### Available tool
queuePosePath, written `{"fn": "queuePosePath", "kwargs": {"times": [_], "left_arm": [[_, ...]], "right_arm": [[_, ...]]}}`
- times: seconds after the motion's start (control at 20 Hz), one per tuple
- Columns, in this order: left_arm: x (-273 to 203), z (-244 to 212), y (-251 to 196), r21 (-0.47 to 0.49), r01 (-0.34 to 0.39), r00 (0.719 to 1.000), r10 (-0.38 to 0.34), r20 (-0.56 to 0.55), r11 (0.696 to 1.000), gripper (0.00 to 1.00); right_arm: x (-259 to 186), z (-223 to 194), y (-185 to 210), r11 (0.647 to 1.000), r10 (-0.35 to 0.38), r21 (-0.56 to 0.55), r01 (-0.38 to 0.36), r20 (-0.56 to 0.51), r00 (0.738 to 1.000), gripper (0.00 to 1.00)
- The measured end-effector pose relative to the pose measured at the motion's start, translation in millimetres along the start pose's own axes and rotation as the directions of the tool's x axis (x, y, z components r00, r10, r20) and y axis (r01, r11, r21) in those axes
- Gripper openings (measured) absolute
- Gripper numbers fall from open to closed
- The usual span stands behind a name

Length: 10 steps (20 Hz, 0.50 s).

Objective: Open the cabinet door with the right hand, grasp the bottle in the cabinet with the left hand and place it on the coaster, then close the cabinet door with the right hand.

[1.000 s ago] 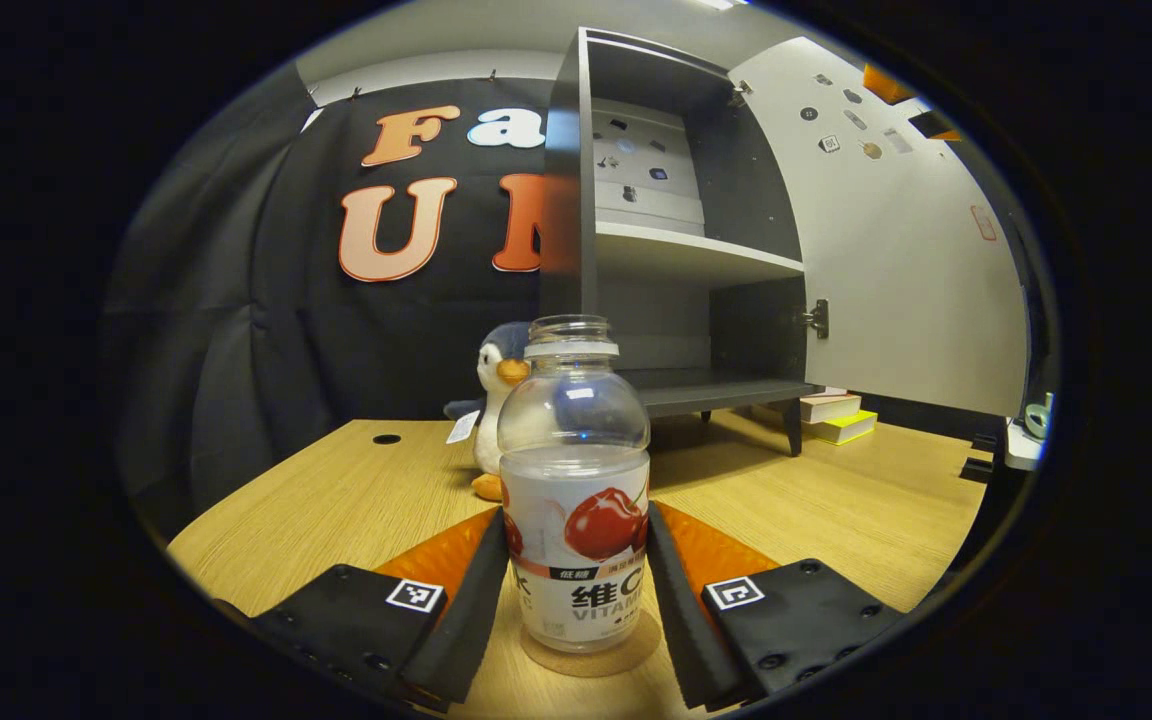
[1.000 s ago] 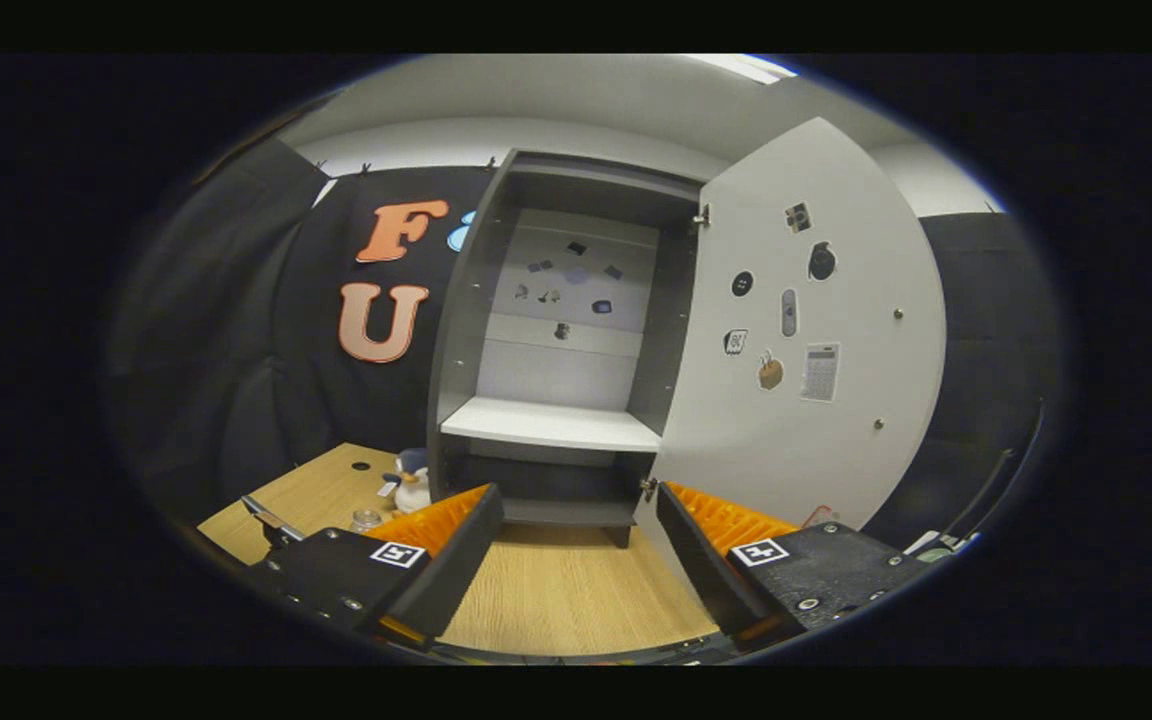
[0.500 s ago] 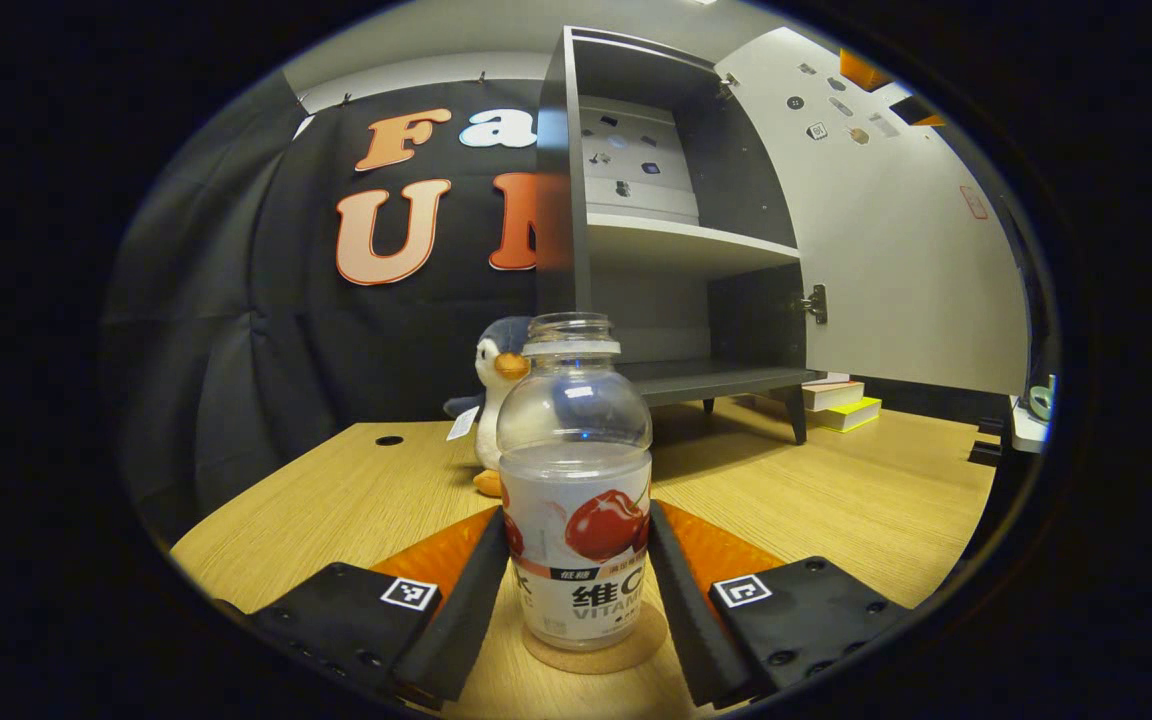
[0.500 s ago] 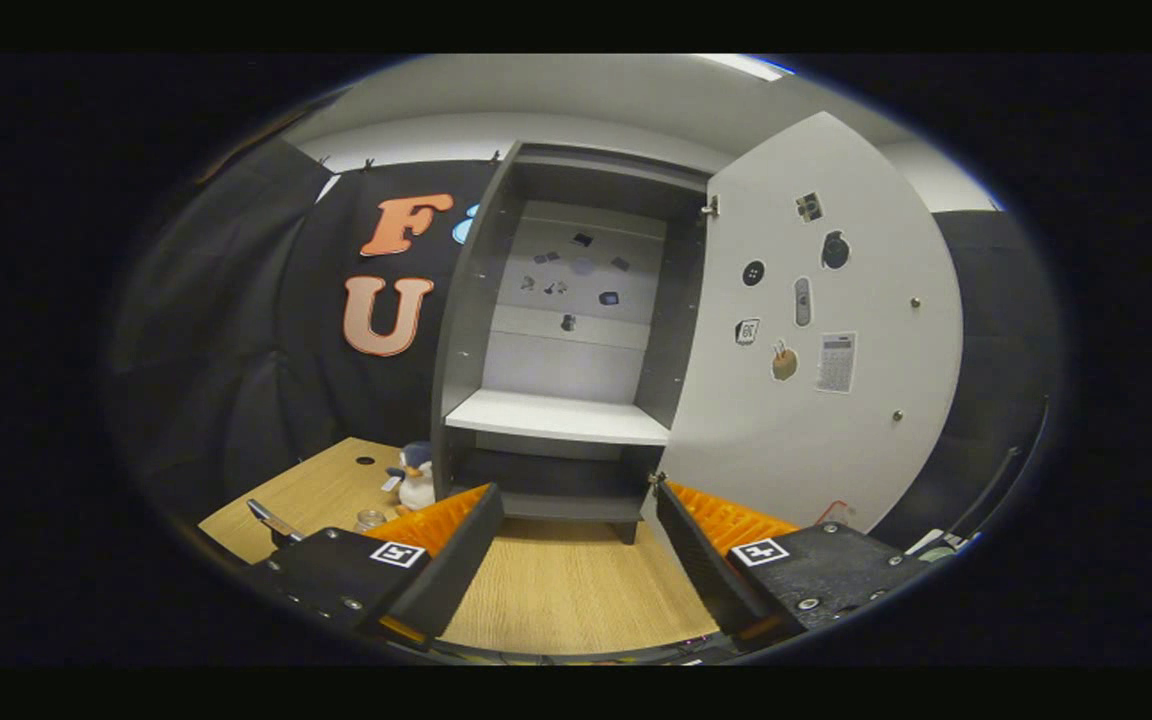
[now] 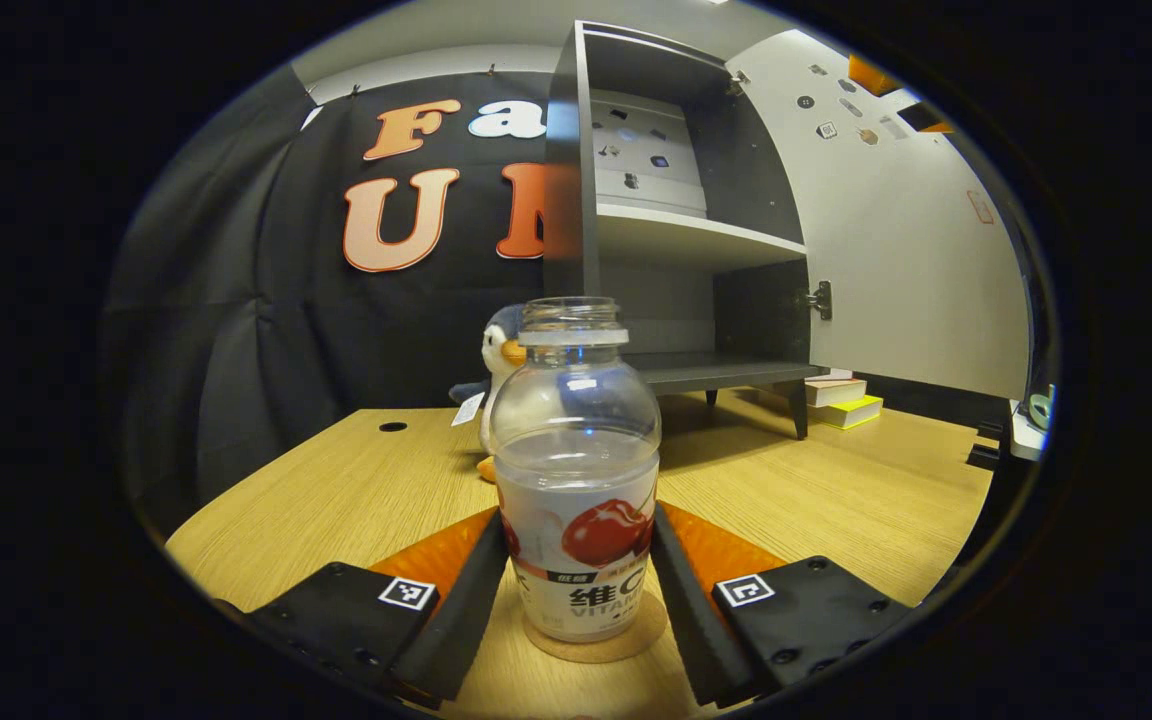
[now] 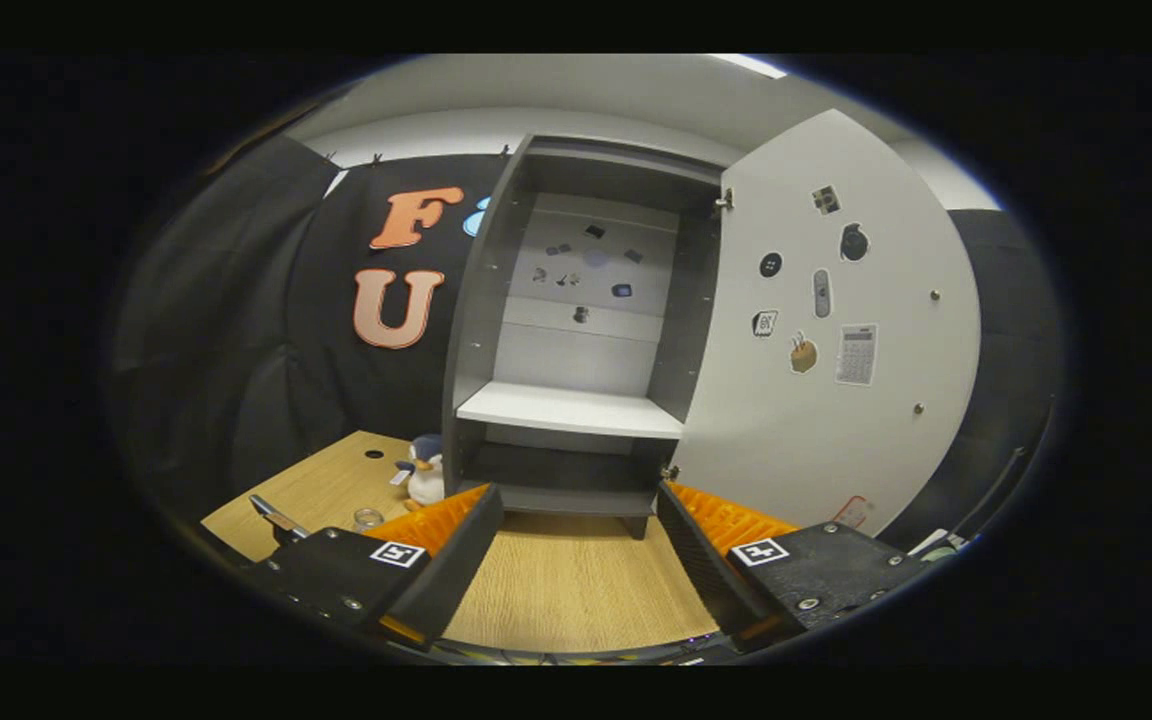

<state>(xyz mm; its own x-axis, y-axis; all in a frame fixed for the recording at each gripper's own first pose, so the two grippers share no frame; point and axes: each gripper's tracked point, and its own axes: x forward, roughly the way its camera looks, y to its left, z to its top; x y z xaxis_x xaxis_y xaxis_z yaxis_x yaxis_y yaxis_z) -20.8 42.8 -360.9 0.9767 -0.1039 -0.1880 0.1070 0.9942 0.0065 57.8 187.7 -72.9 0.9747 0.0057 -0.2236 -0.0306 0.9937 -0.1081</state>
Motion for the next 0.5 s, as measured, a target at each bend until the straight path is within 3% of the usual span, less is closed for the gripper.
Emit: {"fn": "queuePosePath", "kwargs": {"times": [0.15,0.3,0.5], "left_arm": [[-1,4,3,0.004,-0.009,1.0,0.009,0.008,1.0,0.88],[-1,7,2,-0.002,-0.003,1.0,0.004,0.007,1.0,0.99],[-6,19,7,0.006,-0.018,1.0,0.018,0.011,1.0,0.99]], "right_arm": [[0,-2,1,1.0,0.006,0.001,-0.006,-0.004,1.0,0.95],[-3,-5,4,1.0,0.017,0.012,-0.017,-0.014,1.0,0.95],[-8,3,-1,1.0,0.012,0.022,-0.012,0.005,1.0,0.95]]}}
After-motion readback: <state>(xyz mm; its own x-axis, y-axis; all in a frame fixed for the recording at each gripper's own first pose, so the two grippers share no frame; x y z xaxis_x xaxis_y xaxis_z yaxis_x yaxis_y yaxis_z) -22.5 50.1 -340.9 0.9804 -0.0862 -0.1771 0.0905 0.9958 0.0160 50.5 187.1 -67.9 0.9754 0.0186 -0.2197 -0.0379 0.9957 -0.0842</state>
